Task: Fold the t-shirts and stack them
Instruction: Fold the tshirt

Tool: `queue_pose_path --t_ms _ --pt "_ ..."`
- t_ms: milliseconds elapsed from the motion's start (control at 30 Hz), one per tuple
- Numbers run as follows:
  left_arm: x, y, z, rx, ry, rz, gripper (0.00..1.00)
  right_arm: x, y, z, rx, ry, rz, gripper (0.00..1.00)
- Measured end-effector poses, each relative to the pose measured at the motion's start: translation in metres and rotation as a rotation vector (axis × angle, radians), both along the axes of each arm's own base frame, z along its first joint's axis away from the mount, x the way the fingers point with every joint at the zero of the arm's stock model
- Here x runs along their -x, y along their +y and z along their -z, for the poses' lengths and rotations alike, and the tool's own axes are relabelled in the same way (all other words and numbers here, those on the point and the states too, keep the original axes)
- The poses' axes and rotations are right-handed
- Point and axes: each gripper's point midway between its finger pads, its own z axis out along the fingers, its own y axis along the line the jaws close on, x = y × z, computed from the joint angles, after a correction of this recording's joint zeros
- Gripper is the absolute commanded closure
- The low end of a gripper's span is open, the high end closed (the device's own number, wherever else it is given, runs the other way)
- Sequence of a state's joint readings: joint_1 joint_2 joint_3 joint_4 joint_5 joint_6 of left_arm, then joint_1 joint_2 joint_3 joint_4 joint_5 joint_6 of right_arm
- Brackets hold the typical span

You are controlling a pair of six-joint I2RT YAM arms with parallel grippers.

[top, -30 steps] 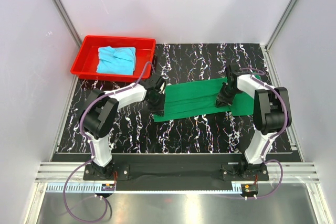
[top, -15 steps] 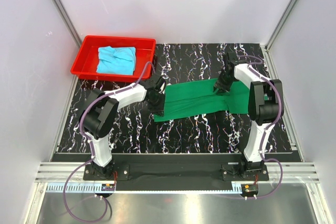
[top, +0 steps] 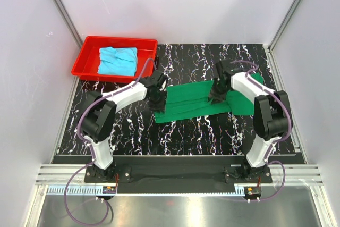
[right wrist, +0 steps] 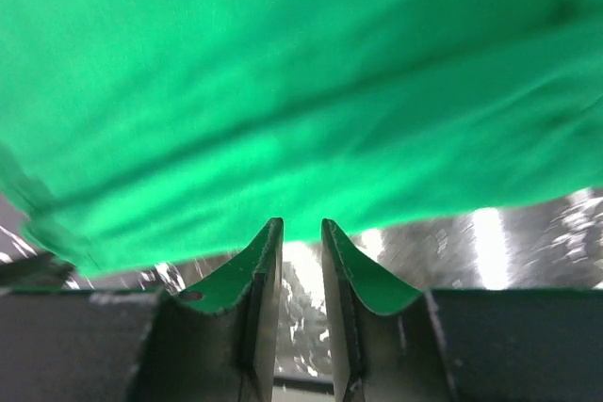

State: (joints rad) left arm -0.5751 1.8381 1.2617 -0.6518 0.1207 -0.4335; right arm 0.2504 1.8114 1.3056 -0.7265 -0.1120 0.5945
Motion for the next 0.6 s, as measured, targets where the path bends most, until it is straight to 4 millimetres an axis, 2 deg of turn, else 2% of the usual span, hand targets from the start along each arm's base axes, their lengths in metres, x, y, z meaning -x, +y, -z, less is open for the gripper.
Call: queue_pose_path --t_ms 100,233,400,600 --pt "0.000 0.000 -0.008 0.007 -0.014 -0.001 0.65 0.025 0.018 0.010 -0.009 0.041 -0.042 0.70" --pt "-0.001 0.000 -0.015 0.017 -0.032 -0.002 0.65 0.041 0.034 0.027 0.001 0.084 -0.081 0.70" --pt "-0.001 0.000 -0.016 0.017 -0.034 -0.002 0.65 0.042 0.044 0.042 0.014 0.107 -0.106 0.70" --pt "0.003 0.003 -0.019 0.020 -0.040 -0.003 0.65 0.031 0.047 0.045 0.023 0.100 -0.105 0.71"
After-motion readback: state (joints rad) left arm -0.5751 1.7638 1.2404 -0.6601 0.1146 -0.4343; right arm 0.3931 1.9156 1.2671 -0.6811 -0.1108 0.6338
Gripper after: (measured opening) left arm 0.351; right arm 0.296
